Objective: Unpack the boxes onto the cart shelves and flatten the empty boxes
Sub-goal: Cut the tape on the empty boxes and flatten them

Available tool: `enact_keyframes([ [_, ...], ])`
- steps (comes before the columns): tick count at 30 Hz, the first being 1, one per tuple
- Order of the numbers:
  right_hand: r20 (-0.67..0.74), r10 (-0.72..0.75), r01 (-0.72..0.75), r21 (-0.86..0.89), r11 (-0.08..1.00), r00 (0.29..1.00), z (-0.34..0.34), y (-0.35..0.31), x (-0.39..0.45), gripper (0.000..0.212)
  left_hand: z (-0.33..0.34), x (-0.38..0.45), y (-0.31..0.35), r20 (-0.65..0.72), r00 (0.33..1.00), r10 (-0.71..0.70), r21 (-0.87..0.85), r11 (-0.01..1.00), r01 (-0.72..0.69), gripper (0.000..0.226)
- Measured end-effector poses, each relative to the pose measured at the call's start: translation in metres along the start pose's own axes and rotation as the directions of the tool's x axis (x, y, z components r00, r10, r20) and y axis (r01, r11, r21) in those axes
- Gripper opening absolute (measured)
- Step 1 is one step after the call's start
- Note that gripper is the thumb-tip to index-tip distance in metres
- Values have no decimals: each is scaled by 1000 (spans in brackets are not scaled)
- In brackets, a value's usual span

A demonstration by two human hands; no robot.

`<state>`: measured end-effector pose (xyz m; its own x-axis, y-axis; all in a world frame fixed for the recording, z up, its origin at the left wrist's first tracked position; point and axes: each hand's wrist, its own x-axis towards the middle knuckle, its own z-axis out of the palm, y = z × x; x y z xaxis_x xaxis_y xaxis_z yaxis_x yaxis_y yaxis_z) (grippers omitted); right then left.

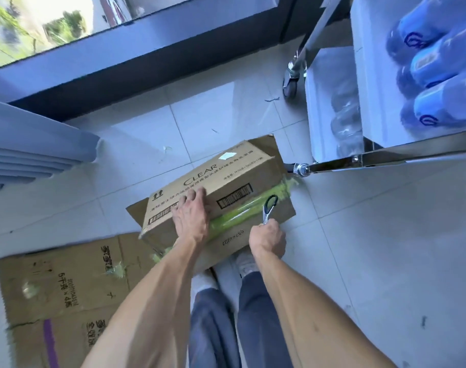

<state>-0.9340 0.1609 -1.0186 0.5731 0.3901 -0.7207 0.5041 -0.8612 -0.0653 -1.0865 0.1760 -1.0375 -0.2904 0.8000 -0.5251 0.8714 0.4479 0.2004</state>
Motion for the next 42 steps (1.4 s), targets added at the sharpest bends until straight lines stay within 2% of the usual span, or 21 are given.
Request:
enact_keyframes([
  [3,-46,-128,127,-36,991,991,-8,-3,-5,18,-10,-9,1,-50,999,-11,-38,999,9,18],
  [7,-99,-196,195,-23,981,976,-10,-25,-20,15,-25,-24,-7,-124,990,-70,-99,993,58,10],
  [9,-108,-235,235,-19,972,966,-7,-37,-29,15,-36,-28,-14,-154,974,-164,-162,977,138,10],
  [10,-108,-262,260,-31,965,959,-5,-42,-34,16,-43,-30,-18,-158,954,-254,-206,954,220,10],
  [13,-95,-327,320,-83,944,940,1,-52,-55,17,-62,-42,-31,-108,840,-533,-369,806,464,19],
  [17,-96,-445,443,-37,896,890,9,-64,-81,12,-64,-59,-36,0,681,-732,-541,573,616,31],
  [20,-114,-626,607,-160,778,772,15,-71,-94,14,-52,-75,-27,130,539,-832,-634,348,691,26],
  [22,-41,-703,678,-234,697,710,20,-72,-98,17,-39,-88,-20,207,491,-846,-649,258,716,22],
  [25,90,-758,735,-342,586,646,30,-69,-101,17,-14,-113,-17,292,476,-830,-600,228,767,18],
  [28,165,-757,745,-398,536,633,39,-64,-103,19,9,-140,-27,296,482,-825,-530,277,801,10],
  [32,198,-751,746,-424,513,630,53,-62,-104,20,29,-161,-41,275,605,-748,-442,461,770,11],
  [34,201,-741,738,-427,522,640,60,-62,-106,20,34,-163,-43,282,630,-723,-409,503,761,16],
  [36,161,-730,714,-425,556,664,66,-60,-105,18,38,-160,-44,288,612,-737,-399,489,776,19],
  [38,110,-708,684,-394,614,698,69,-59,-103,20,40,-153,-49,312,566,-763,-410,430,805,18],
  [40,134,-719,716,-324,619,682,75,-63,-102,25,39,-145,-59,340,514,-787,-463,336,820,19],
  [42,185,-751,767,-275,579,634,81,-68,-103,24,36,-138,-68,352,488,-799,-494,285,822,36],
])
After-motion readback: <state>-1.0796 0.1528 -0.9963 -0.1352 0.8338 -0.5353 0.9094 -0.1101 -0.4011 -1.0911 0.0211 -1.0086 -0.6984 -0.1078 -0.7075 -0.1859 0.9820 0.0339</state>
